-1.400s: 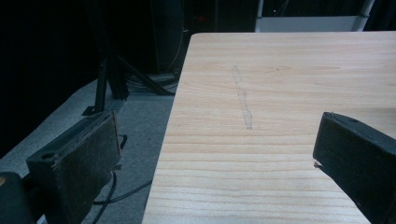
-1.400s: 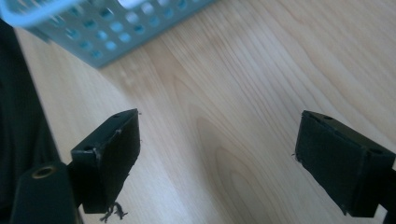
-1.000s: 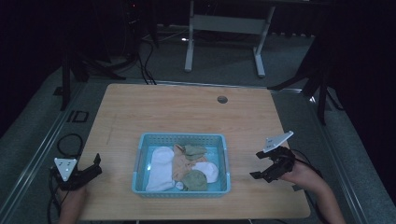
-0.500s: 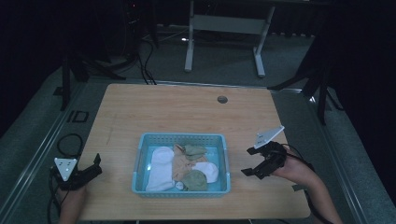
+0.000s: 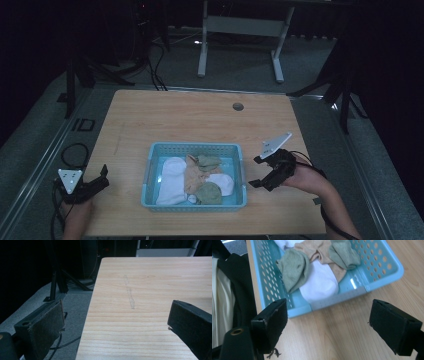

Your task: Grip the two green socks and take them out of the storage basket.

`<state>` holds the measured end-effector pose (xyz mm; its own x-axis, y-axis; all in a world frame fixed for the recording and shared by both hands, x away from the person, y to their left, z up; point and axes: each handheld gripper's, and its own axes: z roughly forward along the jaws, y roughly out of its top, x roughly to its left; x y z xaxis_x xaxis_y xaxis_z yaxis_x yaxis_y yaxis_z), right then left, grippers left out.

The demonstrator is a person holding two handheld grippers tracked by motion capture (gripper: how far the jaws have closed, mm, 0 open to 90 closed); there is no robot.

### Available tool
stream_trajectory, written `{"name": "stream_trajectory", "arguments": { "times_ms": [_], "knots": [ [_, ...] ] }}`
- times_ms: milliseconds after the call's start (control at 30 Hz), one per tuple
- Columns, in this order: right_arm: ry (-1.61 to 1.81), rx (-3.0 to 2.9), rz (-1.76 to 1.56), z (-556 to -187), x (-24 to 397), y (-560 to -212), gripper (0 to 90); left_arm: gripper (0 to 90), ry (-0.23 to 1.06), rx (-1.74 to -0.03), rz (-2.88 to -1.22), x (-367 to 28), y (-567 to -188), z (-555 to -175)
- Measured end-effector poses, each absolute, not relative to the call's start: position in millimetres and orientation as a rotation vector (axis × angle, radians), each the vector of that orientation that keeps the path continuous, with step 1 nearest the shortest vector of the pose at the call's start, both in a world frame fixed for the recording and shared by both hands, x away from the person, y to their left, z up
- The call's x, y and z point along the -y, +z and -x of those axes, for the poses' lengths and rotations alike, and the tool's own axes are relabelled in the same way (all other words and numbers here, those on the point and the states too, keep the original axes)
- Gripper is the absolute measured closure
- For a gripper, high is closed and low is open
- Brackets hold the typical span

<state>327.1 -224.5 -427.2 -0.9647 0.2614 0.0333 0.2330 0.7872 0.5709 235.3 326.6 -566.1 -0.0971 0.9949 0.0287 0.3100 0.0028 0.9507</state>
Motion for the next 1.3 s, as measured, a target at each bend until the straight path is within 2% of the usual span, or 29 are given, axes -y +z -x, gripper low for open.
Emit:
{"name": "stream_trajectory", "arguments": {
  "times_ms": [633,1200,1300],
  "knots": [
    [0.946,-2.953,-0.292,-333,184,-431,16.5,0.4,1.127,-1.506,-1.403,-326,-566,-235],
    [0.924,-2.998,-0.258,-336,146,-451,16.9,0.4,1.125,-1.505,-1.404,-327,-566,-235],
    [0.916,-3.046,-0.228,-335,138,-458,23.3,0.4,1.125,-1.506,-1.404,-327,-566,-235]
  ]
}}
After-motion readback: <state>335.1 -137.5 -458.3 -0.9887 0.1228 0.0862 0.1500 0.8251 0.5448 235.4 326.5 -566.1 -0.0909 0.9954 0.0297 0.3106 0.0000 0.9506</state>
